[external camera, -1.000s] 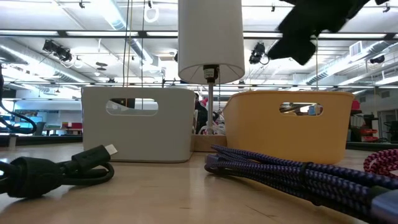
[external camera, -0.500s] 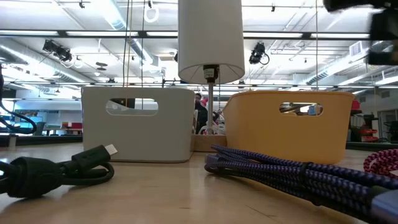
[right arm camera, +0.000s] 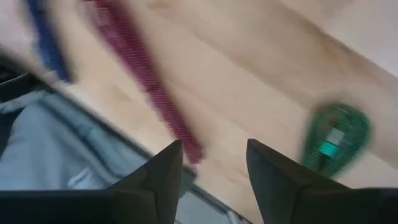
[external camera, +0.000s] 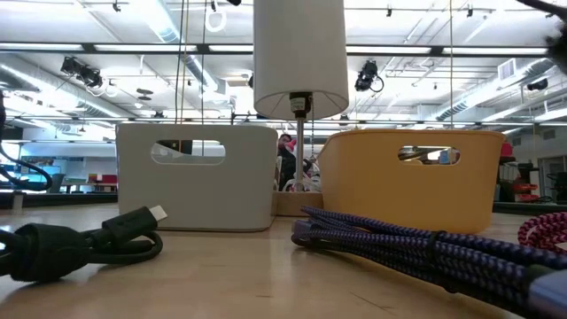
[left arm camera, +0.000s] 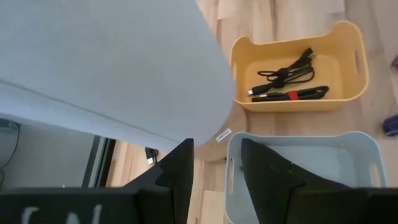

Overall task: Pick & Place USB Port
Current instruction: Put the green charger cable into the gray bin

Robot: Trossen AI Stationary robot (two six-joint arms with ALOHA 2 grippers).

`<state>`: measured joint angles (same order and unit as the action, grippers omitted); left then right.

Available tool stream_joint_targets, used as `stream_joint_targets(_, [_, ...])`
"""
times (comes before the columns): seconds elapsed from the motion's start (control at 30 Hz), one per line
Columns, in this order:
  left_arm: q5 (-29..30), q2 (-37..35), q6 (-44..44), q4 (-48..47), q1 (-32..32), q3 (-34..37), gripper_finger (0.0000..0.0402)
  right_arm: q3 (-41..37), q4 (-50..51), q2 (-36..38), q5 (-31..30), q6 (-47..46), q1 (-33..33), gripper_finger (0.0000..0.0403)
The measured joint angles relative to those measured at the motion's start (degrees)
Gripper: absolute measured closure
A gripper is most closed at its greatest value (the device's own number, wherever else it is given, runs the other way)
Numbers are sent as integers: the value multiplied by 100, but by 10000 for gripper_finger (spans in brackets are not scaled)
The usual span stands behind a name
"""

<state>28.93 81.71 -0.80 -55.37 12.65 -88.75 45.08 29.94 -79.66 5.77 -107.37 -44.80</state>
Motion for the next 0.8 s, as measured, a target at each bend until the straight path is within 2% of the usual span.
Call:
stream_joint_targets(0.13, [0,0,0,2,-110,0,264,0,100,-207,-31,-904,-413,227])
stream_joint_targets(0.33, [-22,0,0,24,-191,0,264,0,-216,-699,101,-1765,-888,227])
stream_joint_targets(0.47, [-24,0,2,23,-197,0,264,0,-413,-928,373,-1817,-991,227])
stream_joint_targets(0.7, [-24,0,2,27,-195,0,264,0,-426,-960,379,-1557,-996,227])
stream_joint_targets(0.8, [-26,0,2,28,-195,0,264,2,-262,-958,584,-1422,-994,227])
